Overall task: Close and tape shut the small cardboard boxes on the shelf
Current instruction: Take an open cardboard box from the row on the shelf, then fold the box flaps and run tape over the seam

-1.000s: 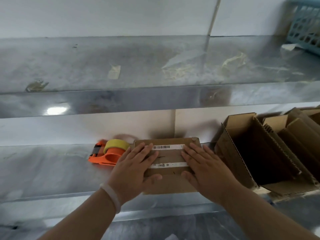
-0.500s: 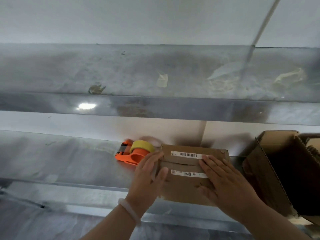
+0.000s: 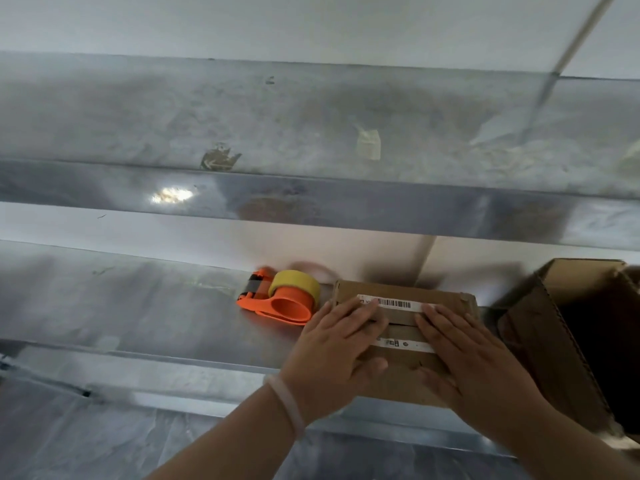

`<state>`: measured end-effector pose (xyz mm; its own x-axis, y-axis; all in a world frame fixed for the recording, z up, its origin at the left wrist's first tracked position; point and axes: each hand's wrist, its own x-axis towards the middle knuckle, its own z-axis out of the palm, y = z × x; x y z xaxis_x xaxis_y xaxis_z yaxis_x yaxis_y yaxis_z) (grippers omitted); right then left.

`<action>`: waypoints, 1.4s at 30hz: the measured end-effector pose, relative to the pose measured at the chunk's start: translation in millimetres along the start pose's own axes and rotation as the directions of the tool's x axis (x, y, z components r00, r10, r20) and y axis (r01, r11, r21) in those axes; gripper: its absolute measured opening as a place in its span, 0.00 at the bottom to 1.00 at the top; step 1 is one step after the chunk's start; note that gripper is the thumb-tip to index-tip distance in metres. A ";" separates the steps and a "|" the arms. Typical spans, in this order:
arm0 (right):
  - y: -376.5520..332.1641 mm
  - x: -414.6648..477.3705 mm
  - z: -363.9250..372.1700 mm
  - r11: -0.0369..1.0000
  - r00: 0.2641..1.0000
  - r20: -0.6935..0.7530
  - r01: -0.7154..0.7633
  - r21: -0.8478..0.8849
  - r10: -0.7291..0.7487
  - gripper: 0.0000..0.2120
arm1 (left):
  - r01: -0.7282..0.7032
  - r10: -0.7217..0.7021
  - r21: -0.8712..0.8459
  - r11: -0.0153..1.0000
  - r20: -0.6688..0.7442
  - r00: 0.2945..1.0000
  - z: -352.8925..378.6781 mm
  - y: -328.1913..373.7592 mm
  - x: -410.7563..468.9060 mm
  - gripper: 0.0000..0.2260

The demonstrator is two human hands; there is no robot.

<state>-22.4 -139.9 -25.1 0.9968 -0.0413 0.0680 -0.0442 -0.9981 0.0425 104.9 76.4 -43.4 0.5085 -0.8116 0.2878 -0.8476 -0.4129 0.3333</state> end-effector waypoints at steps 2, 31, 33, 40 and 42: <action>-0.4 0.4 1.1 1.000 1.000 -0.007 0.007 -0.010 -0.007 0.36 | -0.017 0.015 0.097 0.995 0.021 1.000 4.1 -3.5 0.6 0.23; 4.0 -0.8 4.6 0.997 0.997 -0.020 0.073 0.035 -0.072 0.35 | 0.671 -0.826 -0.603 0.430 0.037 0.563 2.9 -43.1 -4.8 0.20; 4.0 -0.4 4.2 0.996 0.997 -0.011 0.072 0.047 -0.072 0.36 | 0.681 -0.778 -0.415 0.603 -0.116 0.618 -3.3 -48.9 2.6 0.18; 3.3 0.3 2.8 0.995 0.997 -0.022 0.071 0.072 -0.069 0.37 | 0.395 -0.425 0.210 0.894 0.123 0.897 -23.0 -101.0 20.7 0.33; 3.5 0.5 2.6 0.995 0.998 -0.020 0.067 0.074 -0.066 0.37 | 0.332 -0.399 0.284 0.899 0.223 0.889 -25.0 -110.3 30.1 0.35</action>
<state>-21.9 -143.5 -27.5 0.9960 0.0255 0.0853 0.0279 -0.9993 -0.0265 217.4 107.9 -49.0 0.7568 -0.6490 -0.0771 -0.6363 -0.7586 0.1402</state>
